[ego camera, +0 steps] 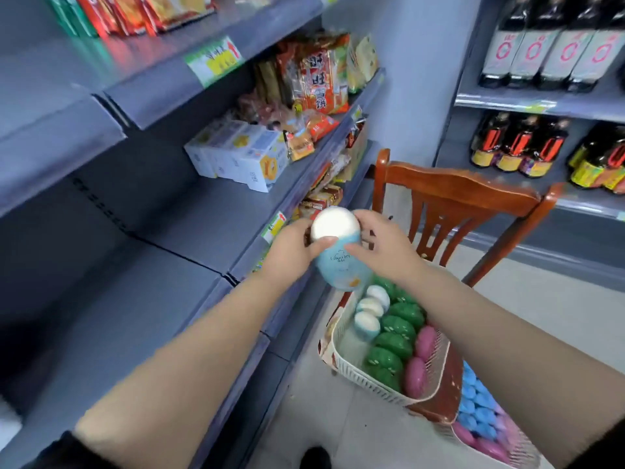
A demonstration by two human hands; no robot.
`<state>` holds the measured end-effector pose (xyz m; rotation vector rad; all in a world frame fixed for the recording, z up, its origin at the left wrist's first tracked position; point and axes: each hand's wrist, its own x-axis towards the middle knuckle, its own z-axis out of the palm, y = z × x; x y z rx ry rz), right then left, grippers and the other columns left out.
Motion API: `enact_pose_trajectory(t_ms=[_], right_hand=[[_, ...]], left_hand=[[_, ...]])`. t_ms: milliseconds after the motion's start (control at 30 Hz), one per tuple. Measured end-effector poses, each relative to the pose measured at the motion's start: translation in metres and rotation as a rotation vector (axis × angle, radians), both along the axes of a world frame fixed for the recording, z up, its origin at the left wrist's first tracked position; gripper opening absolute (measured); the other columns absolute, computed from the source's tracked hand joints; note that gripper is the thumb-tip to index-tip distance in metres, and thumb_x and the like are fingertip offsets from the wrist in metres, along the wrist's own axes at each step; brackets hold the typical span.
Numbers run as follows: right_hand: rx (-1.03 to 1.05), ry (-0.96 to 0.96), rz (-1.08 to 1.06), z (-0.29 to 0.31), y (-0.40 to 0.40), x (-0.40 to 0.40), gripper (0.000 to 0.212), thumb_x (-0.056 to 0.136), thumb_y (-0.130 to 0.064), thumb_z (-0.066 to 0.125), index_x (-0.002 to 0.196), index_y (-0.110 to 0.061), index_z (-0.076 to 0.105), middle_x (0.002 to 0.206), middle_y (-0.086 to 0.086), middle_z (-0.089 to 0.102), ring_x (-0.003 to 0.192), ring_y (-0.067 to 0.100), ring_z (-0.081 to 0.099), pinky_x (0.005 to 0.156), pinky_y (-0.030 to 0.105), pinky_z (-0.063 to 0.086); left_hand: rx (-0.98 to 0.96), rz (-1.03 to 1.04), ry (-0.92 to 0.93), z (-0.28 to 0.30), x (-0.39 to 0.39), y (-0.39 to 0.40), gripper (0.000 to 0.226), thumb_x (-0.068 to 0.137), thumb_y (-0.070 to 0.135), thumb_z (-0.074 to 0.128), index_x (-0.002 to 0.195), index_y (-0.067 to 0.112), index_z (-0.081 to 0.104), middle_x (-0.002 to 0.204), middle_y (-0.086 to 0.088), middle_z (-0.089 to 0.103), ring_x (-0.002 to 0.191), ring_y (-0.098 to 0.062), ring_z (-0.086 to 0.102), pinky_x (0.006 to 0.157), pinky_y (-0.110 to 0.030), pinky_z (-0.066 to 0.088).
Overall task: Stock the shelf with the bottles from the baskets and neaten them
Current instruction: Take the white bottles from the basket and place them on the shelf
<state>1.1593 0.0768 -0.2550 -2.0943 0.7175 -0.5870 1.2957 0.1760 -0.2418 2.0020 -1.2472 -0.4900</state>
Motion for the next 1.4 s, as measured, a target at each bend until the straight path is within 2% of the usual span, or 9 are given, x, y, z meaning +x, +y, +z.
enact_pose_trajectory(t_ms=[133, 233, 367, 433, 600, 767, 1033, 1167, 1400], right_hand=[[0.039, -0.141, 0.120, 0.054, 0.030, 0.026, 0.044, 0.082, -0.004, 0.067, 0.122, -0.005, 0.052, 0.108, 0.001, 0.058, 0.100, 0.013, 0.057, 0.084, 0.020, 0.050], [0.061, -0.251, 0.189, 0.092, 0.059, 0.046, 0.044, 0.082, -0.010, 0.069, 0.123, -0.010, 0.052, 0.112, 0.002, 0.062, 0.105, 0.016, 0.060, 0.088, 0.028, 0.050], [0.058, -0.415, 0.315, 0.152, 0.106, 0.074, 0.034, 0.080, -0.015, 0.071, 0.110, -0.017, 0.055, 0.103, -0.003, 0.064, 0.101, 0.016, 0.061, 0.085, 0.031, 0.051], [0.073, -0.476, 0.381, 0.181, 0.131, 0.087, 0.031, 0.081, -0.011, 0.071, 0.106, -0.018, 0.054, 0.101, -0.004, 0.063, 0.098, 0.016, 0.062, 0.087, 0.034, 0.051], [0.139, -0.618, 0.502, 0.236, 0.198, 0.111, 0.042, 0.068, -0.036, 0.069, 0.105, -0.023, 0.058, 0.110, 0.004, 0.067, 0.102, 0.020, 0.064, 0.090, 0.045, 0.052], [0.199, -0.722, 0.596, 0.274, 0.267, 0.133, 0.040, 0.069, -0.026, 0.068, 0.107, -0.016, 0.060, 0.110, 0.006, 0.067, 0.102, 0.020, 0.064, 0.093, 0.043, 0.051], [0.294, -0.767, 0.768, 0.311, 0.371, 0.179, 0.026, 0.083, -0.004, 0.068, 0.102, -0.020, 0.061, 0.099, -0.002, 0.068, 0.095, 0.015, 0.065, 0.089, 0.035, 0.052], [0.295, -0.730, 0.870, 0.323, 0.429, 0.203, 0.027, 0.083, -0.007, 0.069, 0.106, -0.017, 0.063, 0.104, 0.001, 0.069, 0.098, 0.015, 0.065, 0.088, 0.032, 0.052], [0.334, -0.606, 1.082, 0.331, 0.522, 0.240, 0.032, 0.085, -0.007, 0.066, 0.115, -0.017, 0.064, 0.107, 0.001, 0.070, 0.098, 0.012, 0.066, 0.082, 0.023, 0.053]], left_hand=[[-0.039, 0.113, -0.090, 0.063, 0.019, 0.044, 0.033, 0.086, 0.034, 0.064, 0.098, 0.003, 0.061, 0.073, 0.000, 0.054, 0.064, -0.012, 0.046, 0.057, -0.013, 0.036], [-0.109, 0.202, -0.145, 0.107, 0.028, 0.085, 0.037, 0.086, 0.035, 0.064, 0.095, 0.000, 0.061, 0.082, -0.013, 0.061, 0.071, -0.018, 0.048, 0.062, -0.023, 0.039], [-0.236, 0.356, -0.240, 0.165, 0.035, 0.144, 0.023, 0.087, 0.034, 0.062, 0.090, 0.011, 0.060, 0.072, 0.010, 0.054, 0.062, -0.002, 0.045, 0.057, -0.006, 0.036], [-0.292, 0.447, -0.260, 0.192, 0.037, 0.173, 0.023, 0.087, 0.038, 0.061, 0.089, 0.015, 0.058, 0.074, 0.012, 0.055, 0.065, -0.001, 0.048, 0.059, -0.004, 0.038], [-0.447, 0.591, -0.311, 0.250, 0.035, 0.244, 0.025, 0.086, 0.041, 0.062, 0.090, 0.016, 0.062, 0.077, 0.009, 0.060, 0.071, -0.009, 0.056, 0.065, -0.020, 0.048], [-0.563, 0.661, -0.310, 0.285, 0.037, 0.315, 0.024, 0.086, 0.039, 0.062, 0.089, 0.016, 0.064, 0.076, 0.009, 0.063, 0.067, -0.008, 0.057, 0.067, -0.026, 0.050], [-0.582, 0.678, -0.171, 0.317, 0.061, 0.434, 0.037, 0.076, 0.040, 0.068, 0.105, 0.018, 0.065, 0.098, 0.000, 0.069, 0.095, -0.022, 0.067, 0.079, -0.039, 0.057], [-0.622, 0.749, -0.190, 0.324, 0.073, 0.496, 0.045, 0.066, 0.048, 0.068, 0.101, 0.019, 0.066, 0.098, -0.002, 0.070, 0.095, -0.023, 0.067, 0.086, -0.044, 0.055], [-0.644, 0.898, -0.215, 0.322, 0.096, 0.595, 0.028, 0.077, 0.034, 0.074, 0.098, 0.018, 0.066, 0.093, 0.000, 0.068, 0.082, -0.017, 0.065, 0.076, -0.032, 0.055]])
